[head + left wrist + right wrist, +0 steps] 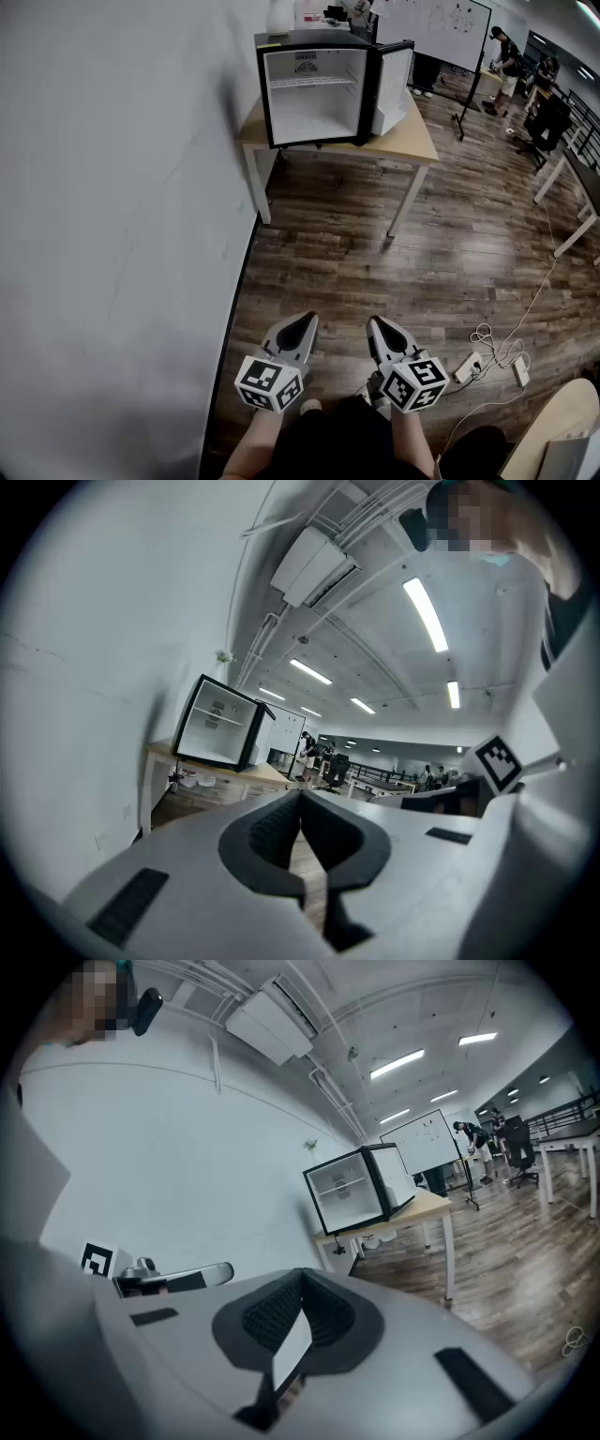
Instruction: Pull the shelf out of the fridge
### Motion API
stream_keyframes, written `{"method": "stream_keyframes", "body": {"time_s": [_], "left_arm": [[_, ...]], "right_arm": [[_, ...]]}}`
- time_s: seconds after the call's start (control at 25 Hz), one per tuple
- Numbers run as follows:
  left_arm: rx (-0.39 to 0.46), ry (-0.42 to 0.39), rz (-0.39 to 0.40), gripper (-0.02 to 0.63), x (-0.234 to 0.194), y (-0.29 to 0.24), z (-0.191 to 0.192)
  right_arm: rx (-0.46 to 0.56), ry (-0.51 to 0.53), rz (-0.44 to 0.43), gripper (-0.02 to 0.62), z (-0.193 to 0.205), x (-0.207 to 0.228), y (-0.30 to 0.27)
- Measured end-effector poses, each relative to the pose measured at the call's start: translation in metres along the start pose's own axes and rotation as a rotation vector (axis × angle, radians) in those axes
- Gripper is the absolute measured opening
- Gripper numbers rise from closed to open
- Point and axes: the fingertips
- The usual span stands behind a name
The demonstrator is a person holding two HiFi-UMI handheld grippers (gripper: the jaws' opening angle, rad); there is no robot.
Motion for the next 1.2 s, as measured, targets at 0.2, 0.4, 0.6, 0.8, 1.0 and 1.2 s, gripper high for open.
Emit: {"method": "stream_keyframes", "body": {"time_s": [0.2,0.4,0.6,0.8,1.0,1.2], "left_arm": [[0.010,0.007,-0.009,0.006,-0.002,0.019,-0.008],[0.042,-0.020,-0.030,0.006,-0.005,0.029,-0.021],[0.042,-0.040,-0.023,0.006,-0.001,0.042,-0.019],[0.028,-0.047,-0.049,0.006,-0.013,0.038,-0.016],[0.035,-0.054,-0.067,0.006,-0.026,0.015,-0.026],[0.046,-0.062,-0.083,0.006,-0.033,-0.019,-0.036]], "right_arm": [[0.011,-0.025,0.003,-0.008,0.003,-0.022,0.001],[0.032,0.011,0.021,-0.008,-0.009,-0.028,0.003],[0.070,-0.011,0.027,-0.008,-0.008,-0.035,0.009],[0.043,-0.035,0.005,-0.008,-0.001,-0.034,-0.007],[0.024,0.001,-0.013,-0.008,-0.014,-0.021,-0.031],[0.027,0.021,-0.045,-0.008,-0.035,0.000,-0.054]]}}
Point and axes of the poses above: the fingertips, and each gripper's own axes: y backward along the fingers, x to its right, z out of its underside, and after that the axes turned 10 degrees about -z, right-handed
